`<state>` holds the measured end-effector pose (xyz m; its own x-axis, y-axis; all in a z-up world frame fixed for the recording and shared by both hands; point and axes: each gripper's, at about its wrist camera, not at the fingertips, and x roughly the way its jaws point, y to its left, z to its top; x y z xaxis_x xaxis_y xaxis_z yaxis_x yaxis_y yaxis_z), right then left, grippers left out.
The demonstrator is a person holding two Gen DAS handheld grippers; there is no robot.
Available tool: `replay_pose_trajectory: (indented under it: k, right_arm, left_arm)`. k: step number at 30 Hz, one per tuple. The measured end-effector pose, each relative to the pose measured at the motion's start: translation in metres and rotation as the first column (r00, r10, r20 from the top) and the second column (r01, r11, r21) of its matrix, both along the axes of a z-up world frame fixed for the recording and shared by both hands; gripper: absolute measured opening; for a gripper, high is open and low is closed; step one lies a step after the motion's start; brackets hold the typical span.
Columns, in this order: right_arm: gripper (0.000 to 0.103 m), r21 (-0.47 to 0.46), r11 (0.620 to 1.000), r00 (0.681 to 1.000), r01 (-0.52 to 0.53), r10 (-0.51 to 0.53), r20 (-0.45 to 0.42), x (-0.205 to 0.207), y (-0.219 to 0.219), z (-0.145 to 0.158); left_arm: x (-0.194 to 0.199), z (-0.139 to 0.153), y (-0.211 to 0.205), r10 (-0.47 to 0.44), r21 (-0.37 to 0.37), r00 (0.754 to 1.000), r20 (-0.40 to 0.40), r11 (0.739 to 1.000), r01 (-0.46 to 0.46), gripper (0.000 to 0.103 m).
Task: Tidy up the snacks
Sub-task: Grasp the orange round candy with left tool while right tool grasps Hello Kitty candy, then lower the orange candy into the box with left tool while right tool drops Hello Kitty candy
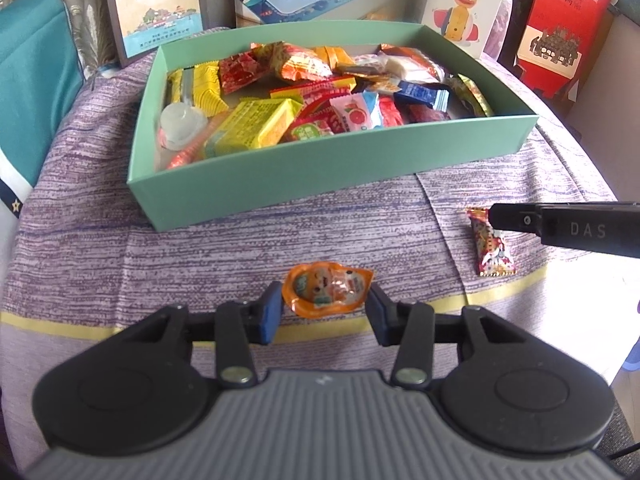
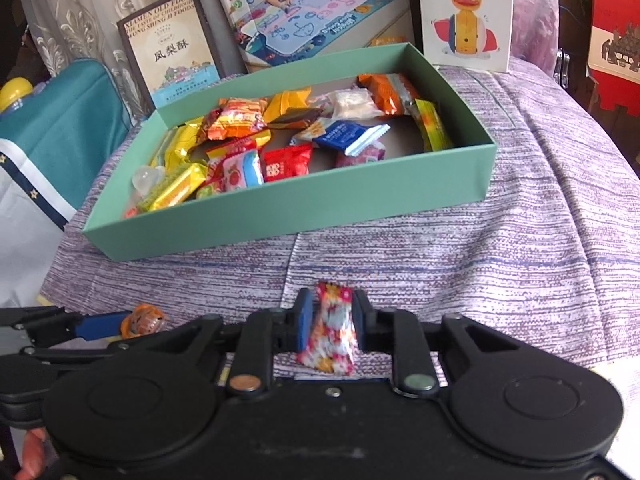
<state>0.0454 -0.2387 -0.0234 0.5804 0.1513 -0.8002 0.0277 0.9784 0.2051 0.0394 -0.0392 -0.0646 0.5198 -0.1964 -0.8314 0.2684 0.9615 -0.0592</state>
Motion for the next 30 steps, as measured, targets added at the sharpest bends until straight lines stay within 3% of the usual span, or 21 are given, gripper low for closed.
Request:
replay_pose_trajectory:
  k: [3, 7, 10, 16, 19, 21, 30]
  right_arm:
    - [0.019, -0.010, 1.000, 1.000, -0.015, 0.015, 0.013, -0.001, 0.000, 0.004]
    - [0.019, 0.019, 1.000, 0.999, -0.003, 0.003, -0.034, -0.001, -0.006, -0.006]
    - [0.029, 0.012, 0.999, 0.998, 0.034, -0.033, -0.045, 0.000, -0.009, -0.015]
    - [0.031, 0.017, 1.000, 0.999, -0.008, 0.009, -0.050, 0.008, 0.001, -0.024]
    - [0.030, -0.075, 0.995, 0.998, -0.067, 0.065, -0.019, 0.005, 0.015, -0.026]
    - [0.024, -0.110, 0.990, 0.996, -0.092, 0.091, -0.011, 0.002, 0.018, -0.025]
    - [0.022, 0.021, 1.000, 0.997, 0.002, -0.004, 0.074, 0.001, -0.027, 0.017]
  left_arm:
    - [-0.003, 0.006, -0.001, -0.002, -0.001, 1.000, 0.017, 1.000, 0.002, 0.043]
    - [-0.005, 0.008, -0.001, -0.001, 0.000, 1.000, 0.016, 1.000, 0.001, 0.043]
    - [-0.007, 0.010, 0.000, 0.001, 0.003, 1.000, 0.016, 1.000, -0.001, 0.043]
    - [-0.002, 0.010, 0.004, 0.022, 0.004, 1.000, 0.000, 1.000, -0.022, 0.044]
    - [0.001, 0.009, 0.003, 0.028, 0.005, 1.000, -0.007, 1.000, -0.028, 0.044]
    - [0.003, 0.008, 0.002, 0.027, 0.005, 1.000, -0.015, 1.000, -0.026, 0.044]
    - [0.014, 0.031, -0.013, -0.021, -0.038, 0.999, 0.035, 0.999, 0.023, 0.044]
